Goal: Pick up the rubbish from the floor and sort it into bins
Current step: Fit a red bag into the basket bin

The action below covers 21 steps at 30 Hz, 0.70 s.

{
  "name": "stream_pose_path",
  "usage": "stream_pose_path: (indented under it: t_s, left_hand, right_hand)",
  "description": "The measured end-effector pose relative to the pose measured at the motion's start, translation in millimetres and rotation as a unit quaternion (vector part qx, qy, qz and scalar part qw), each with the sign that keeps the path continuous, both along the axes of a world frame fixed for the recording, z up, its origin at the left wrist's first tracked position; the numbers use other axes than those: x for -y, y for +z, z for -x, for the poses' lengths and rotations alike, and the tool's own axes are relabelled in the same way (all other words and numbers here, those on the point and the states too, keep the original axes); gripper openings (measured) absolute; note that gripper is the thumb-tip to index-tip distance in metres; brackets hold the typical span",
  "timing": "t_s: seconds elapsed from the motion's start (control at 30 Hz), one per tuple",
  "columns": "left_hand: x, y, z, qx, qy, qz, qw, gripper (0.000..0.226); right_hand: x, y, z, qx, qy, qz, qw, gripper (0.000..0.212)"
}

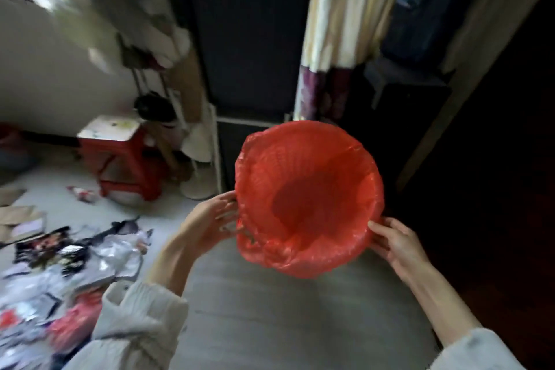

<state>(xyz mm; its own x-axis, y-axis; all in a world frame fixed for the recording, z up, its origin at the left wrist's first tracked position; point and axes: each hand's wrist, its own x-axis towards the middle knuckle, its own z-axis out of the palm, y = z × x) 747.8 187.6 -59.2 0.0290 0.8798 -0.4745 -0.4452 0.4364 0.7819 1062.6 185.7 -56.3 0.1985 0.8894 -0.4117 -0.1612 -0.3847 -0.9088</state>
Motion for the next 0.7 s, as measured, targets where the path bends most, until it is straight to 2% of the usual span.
stream_pose_path:
  t_s: [0.07,0.17,0.33,0.53,0.7]
  left_hand:
    - [12,18,74,0.001,0.053,-0.027,0.998,0.031]
    - [41,41,180,-0.042,0.125,-0.056,0.990,0.032]
    - [118,68,334,-0.083,0.268,-0.052,0.959,0.031]
    - [191,78,452,-0.068,0.399,-0.044,0.913,0.030]
    - [246,73,549,-0.052,0.508,-0.031,0.859,0.031]
  right_hand:
    - [-22,19,76,0.000,0.042,-0.014,0.999,0.015]
    - [-41,37,193,-0.016,0.116,-0.030,0.993,0.012]
    - [-51,47,383,-0.033,0.254,-0.036,0.966,0.006]
    - [-54,56,564,-0.053,0.384,-0.035,0.921,0.013]
    - [-36,46,717,-0.060,0.496,-0.028,0.866,0.011]
